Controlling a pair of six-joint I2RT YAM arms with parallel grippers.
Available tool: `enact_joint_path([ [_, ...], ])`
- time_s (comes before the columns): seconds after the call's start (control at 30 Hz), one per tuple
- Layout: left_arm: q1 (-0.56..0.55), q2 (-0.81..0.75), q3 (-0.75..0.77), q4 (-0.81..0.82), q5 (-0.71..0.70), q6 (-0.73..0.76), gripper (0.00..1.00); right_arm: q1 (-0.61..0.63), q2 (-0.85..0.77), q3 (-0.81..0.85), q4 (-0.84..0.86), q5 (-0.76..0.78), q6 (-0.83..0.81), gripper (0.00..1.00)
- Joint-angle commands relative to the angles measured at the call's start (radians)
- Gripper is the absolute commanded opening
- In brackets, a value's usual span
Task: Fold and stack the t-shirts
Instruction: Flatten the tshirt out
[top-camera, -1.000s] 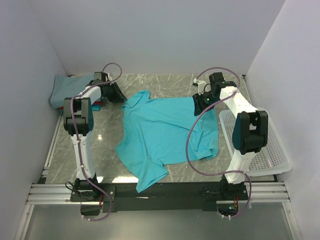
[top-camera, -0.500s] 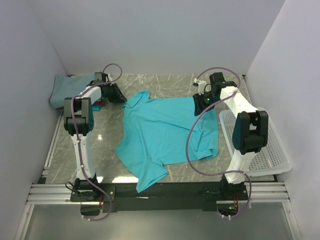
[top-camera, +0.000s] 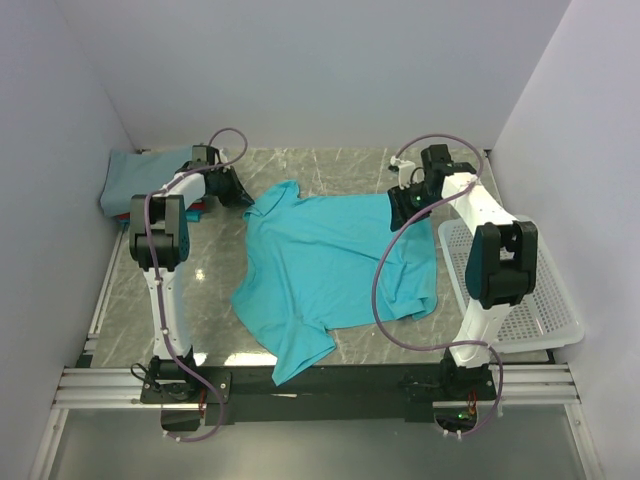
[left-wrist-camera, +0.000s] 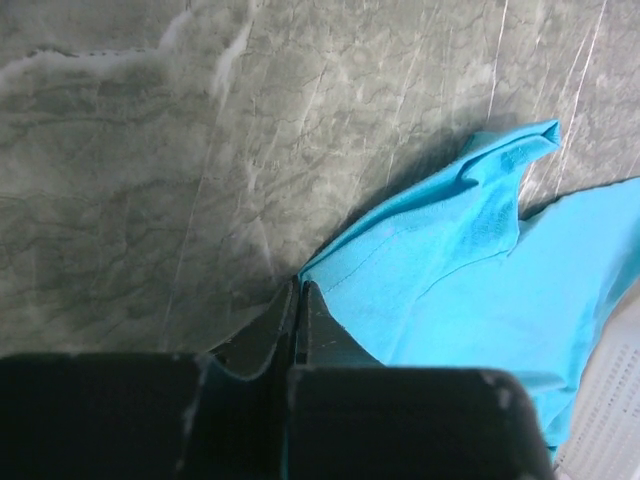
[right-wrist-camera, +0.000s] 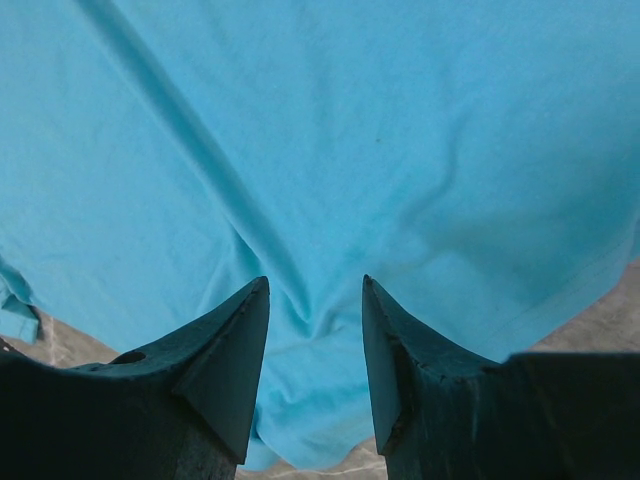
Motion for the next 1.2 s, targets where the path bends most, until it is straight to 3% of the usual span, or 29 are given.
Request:
enact_joint_path([
  [0.0, -0.001, -0.049, 0.033, 0.027, -0.024, 0.000, 0.01, -0.021, 0.001, 0.053, 0.041, 0.056, 0.042, 0.49],
  [0.17, 0.003, -0.111, 0.032, 0.053, -0.050, -0.003, 0.01, -0.062, 0.093, 0.204, 0.050, 0.139, 0.143, 0.50],
  [0.3, 0.005, -0.135, 0.016, 0.053, -0.064, 0.014, 0.01, -0.084, 0.271, 0.443, 0.004, 0.214, 0.180, 0.50],
  [0.6, 0.005, -0.183, -0.005, 0.063, -0.063, 0.023, 0.01, -0.124, 0.532, 0.779, -0.067, 0.391, 0.175, 0.49],
  [1.17, 0.006, -0.191, -0.027, 0.072, -0.029, 0.020, 0.01, -0.125, 0.570, 0.714, -0.093, 0.357, 0.102, 0.41],
])
